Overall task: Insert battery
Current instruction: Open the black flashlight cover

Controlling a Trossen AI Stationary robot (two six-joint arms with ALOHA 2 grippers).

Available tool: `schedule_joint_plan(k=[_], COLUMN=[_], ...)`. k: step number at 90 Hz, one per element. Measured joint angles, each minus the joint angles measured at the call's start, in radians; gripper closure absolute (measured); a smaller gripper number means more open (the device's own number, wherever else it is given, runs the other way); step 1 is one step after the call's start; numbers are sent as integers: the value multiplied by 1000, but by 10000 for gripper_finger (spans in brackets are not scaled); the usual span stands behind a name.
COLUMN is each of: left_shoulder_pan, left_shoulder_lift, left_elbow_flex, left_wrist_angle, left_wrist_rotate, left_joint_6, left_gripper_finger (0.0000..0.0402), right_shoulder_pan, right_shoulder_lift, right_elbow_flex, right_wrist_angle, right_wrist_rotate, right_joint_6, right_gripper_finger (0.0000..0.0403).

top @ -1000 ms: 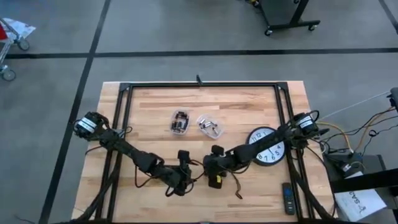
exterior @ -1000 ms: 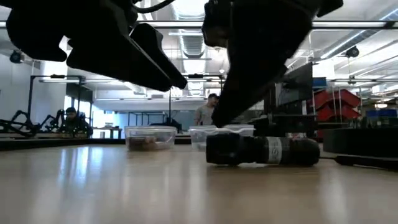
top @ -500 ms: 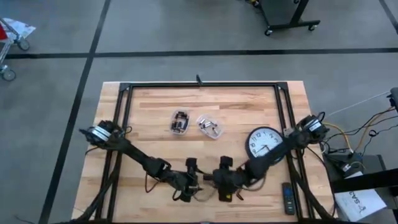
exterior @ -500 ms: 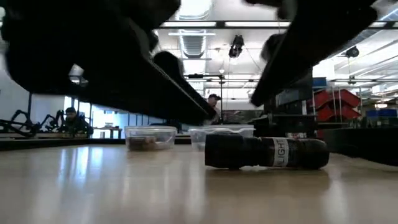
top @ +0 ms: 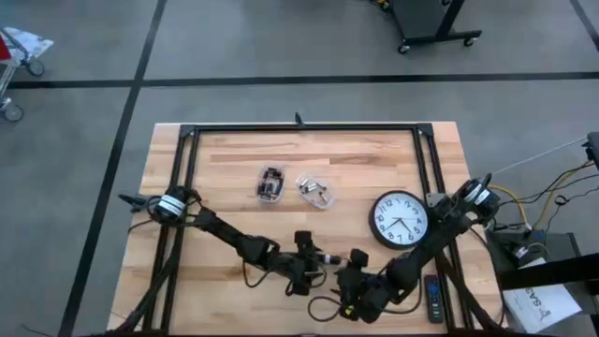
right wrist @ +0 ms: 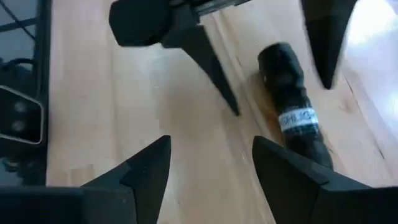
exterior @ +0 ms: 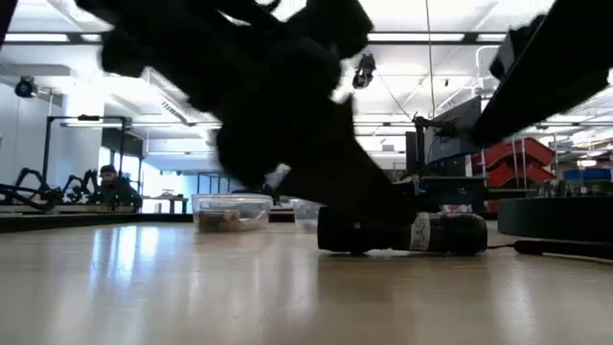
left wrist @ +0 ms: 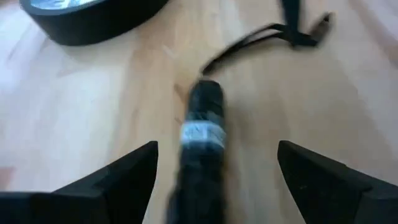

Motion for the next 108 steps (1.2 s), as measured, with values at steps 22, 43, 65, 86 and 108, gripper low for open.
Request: schedule_joint_plan(k=[22, 43, 65, 86, 108], left_shoulder_pan=[61, 71, 71, 72, 71], left_shoulder_lift=[0, 23, 127, 159, 151], left_elbow_flex=[40, 54, 200, 292, 293], left_wrist_angle=[-52, -49, -176, -329, -359], left_wrist_rotate=[144, 181, 194, 193, 209], left_joint_6=[-7, -40, -82, -130, -169], left_gripper_finger=[92, 92, 92, 104, 250], right_shoulder_pan=[8, 11, 11, 31, 39], right_shoulder_lift=[0, 0, 0, 1, 1], right_elbow_flex=[-28, -29, -31, -32, -32], right_wrist_angle=[0, 2, 8, 7, 6], right_wrist_rotate=[-5, -3, 12, 13, 19], right_joint_6=[54, 60, 54, 95, 98], right_gripper_finger=[193, 194, 206, 207, 220])
